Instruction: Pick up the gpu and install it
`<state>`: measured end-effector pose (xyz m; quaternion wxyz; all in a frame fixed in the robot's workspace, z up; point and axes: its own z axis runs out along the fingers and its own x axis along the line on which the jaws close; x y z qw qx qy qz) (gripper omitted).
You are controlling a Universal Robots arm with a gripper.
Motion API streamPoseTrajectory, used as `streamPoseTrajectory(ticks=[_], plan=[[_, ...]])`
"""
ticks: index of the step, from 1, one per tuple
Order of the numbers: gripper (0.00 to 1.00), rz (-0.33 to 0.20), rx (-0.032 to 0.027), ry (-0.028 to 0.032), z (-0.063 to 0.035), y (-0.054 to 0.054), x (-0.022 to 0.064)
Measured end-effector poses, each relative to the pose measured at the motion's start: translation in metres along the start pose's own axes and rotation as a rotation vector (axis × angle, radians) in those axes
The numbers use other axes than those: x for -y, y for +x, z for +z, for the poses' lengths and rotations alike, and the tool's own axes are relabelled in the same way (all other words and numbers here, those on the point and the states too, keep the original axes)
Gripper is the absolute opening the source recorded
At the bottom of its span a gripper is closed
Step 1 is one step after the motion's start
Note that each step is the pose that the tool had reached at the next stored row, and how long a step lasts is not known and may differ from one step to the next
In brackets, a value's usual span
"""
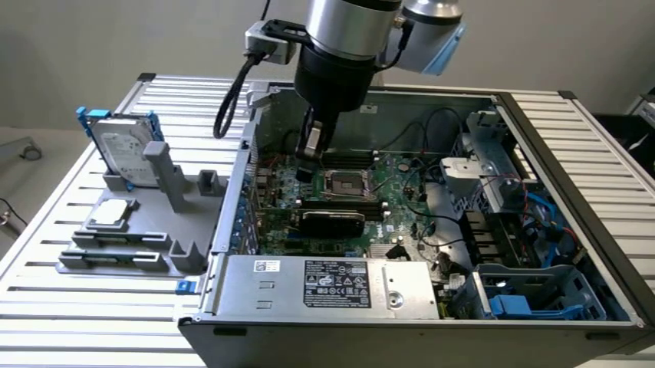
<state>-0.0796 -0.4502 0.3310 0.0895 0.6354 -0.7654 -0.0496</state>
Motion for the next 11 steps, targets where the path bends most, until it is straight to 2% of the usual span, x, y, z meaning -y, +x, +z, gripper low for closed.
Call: streamPoseTrajectory(ticks=[2, 3, 11], plan=[[0.11, -0.004, 0.0042, 0.006, -0.0009, 0.0009, 0.002], [0.11, -0.004, 0.0059, 0.0057, -0.0013, 0.0012, 0.002], [0.11, -0.004, 0.0061, 0.0058, -0.0013, 0.0012, 0.002]])
